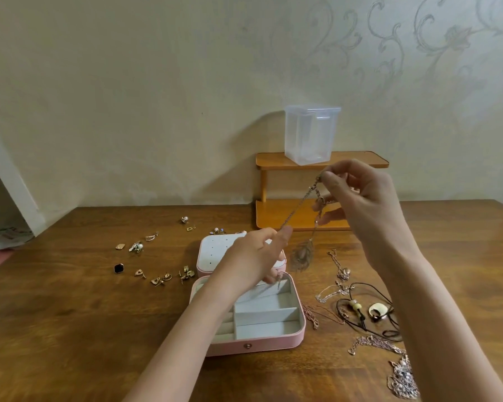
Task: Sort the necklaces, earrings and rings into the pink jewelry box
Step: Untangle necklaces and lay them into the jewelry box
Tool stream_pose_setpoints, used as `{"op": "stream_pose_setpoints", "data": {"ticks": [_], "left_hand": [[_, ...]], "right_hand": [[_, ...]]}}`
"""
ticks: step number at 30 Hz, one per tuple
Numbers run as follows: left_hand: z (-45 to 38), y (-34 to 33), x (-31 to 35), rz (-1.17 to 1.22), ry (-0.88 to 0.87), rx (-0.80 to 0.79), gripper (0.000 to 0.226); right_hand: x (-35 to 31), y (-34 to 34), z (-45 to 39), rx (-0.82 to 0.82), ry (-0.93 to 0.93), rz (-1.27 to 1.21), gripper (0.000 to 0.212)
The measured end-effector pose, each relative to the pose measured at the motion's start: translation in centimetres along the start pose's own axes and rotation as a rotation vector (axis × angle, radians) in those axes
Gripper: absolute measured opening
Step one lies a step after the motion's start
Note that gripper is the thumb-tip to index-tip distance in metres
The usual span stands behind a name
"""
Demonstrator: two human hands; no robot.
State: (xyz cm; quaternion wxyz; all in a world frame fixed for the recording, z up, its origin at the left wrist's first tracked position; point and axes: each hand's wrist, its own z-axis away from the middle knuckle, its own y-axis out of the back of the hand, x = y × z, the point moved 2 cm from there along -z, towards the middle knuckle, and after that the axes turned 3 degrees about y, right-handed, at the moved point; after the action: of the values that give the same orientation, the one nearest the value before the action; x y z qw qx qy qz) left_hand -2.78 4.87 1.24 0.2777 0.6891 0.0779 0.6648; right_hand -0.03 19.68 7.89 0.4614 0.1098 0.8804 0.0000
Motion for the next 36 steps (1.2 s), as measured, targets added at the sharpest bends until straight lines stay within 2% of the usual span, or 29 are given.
{"op": "stream_pose_setpoints", "data": {"ticks": [4,7,10,12,16,23,26,29,36], "left_hand": [[0.8,1.0,1.1,0.040,-0.154,-0.034,0.035],[1.4,1.2,1.9,-0.041,-0.221,-0.060,0.026],[1.7,1.6,2.4,-0.141,-0.257,-0.002,0.016],[2.0,2.0,3.0,-0.087,-0.308,0.064,0.009],[2.3,2.8,3.6,0.025,-0.400,0.211,0.012],[2.4,3.0,3.8,0.223,-0.403,0.262,0.005],[2.7,3.3,4.1,0.170,-0.453,0.283,0.011],[2.9,3.6,4.2,0.172,-0.448,0.298,0.009],[2.9,3.5,4.2,0.103,-0.439,0.284,0.006]], "right_hand": [[-0.2,0.2,0.0,-0.082,-0.017,-0.062,0.009],[-0.2,-0.1,0.2,-0.188,-0.078,-0.085,0.010],[-0.2,-0.4,0.3,-0.232,-0.115,-0.057,0.011],[-0.2,-0.5,0.3,-0.258,-0.117,-0.033,0.011],[-0.5,-1.0,0.5,-0.302,-0.118,-0.027,0.011],[-1.0,-1.3,0.6,-0.324,-0.115,-0.074,0.011],[-0.9,-0.7,0.5,-0.294,-0.141,-0.077,0.011],[-0.9,-0.4,0.5,-0.340,-0.174,-0.078,0.007],[-0.8,-0.5,0.6,-0.300,-0.115,-0.043,0.009]]}}
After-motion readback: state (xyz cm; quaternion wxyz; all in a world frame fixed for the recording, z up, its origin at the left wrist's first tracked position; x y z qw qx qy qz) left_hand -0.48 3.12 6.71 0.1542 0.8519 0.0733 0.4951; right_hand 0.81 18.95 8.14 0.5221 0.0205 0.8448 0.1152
